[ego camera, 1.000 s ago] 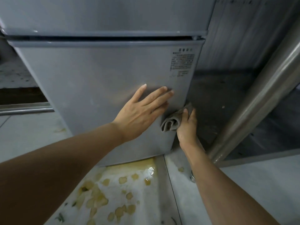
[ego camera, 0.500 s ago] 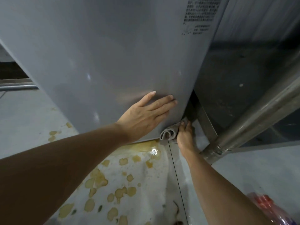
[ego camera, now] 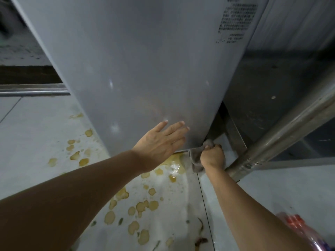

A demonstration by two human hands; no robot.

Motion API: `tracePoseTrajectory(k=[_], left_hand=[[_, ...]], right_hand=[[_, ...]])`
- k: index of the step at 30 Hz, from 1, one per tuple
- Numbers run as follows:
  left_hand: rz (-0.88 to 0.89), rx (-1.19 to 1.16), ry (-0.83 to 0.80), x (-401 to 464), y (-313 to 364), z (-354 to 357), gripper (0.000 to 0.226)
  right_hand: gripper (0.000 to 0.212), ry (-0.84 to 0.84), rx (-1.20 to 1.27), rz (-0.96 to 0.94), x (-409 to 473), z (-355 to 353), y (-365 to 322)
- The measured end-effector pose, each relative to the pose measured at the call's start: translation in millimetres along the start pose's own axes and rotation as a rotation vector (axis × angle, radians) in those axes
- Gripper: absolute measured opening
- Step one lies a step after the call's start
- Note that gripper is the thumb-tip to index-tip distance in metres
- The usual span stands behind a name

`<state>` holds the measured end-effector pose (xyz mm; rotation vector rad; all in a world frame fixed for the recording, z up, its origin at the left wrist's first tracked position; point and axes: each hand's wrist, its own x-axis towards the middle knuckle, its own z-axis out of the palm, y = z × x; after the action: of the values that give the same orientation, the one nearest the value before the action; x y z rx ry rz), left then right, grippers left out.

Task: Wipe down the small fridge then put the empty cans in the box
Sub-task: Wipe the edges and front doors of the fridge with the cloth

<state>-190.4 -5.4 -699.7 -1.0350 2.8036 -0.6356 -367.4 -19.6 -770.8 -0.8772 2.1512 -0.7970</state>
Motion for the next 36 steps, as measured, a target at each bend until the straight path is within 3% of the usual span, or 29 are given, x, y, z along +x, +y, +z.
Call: tracePoseTrajectory(k=[4, 7, 9, 11, 15, 22, 28, 36], left_hand=[[-0.045, -0.095, -0.001, -19.1, -2.1, -17.3, 0.056], [-0.094, -0.158, -0.100, -34.1, -4.1, -29.1, 0.063], [-0.136, -0.201, -0.026, -47.3, -6.5, -46.6, 0.066], [-0.181, -0.263, -0.056, -60.9, -11.5, -65.2, 0.069], [-0.271, -0.347, -0.071, -83.7, -29.9, -118.3, 0.072], [-0.380, -0.464, -0.206, -112.6, -77.3, -242.1, 0.103], [-0.431, -0.551, -0.264, -126.4, -136.0, -364.8, 0.088], [-0.474, -0.547, -0.224, -136.7, -231.3, -469.9, 0.080]], right_hand=[[0.034, -0.003, 0.009, -0.056, -32.0, -9.2, 3.2], [0.033, -0.005, 0.015, -0.119, -56.5, -21.1, -9.9], [0.029, -0.004, 0.001, -0.161, -76.8, -33.5, -24.4], [0.026, -0.003, -0.011, -0.196, -99.7, -48.8, -41.9], [0.026, -0.045, -0.003, -0.219, -148.6, -84.2, -86.2], [0.026, -0.120, 0.001, -0.203, -231.7, -151.9, -181.9], [0.024, -0.170, 0.018, -0.185, -295.8, -206.0, -272.4], [0.026, -0.207, -0.008, -0.131, -349.9, -257.6, -387.3]])
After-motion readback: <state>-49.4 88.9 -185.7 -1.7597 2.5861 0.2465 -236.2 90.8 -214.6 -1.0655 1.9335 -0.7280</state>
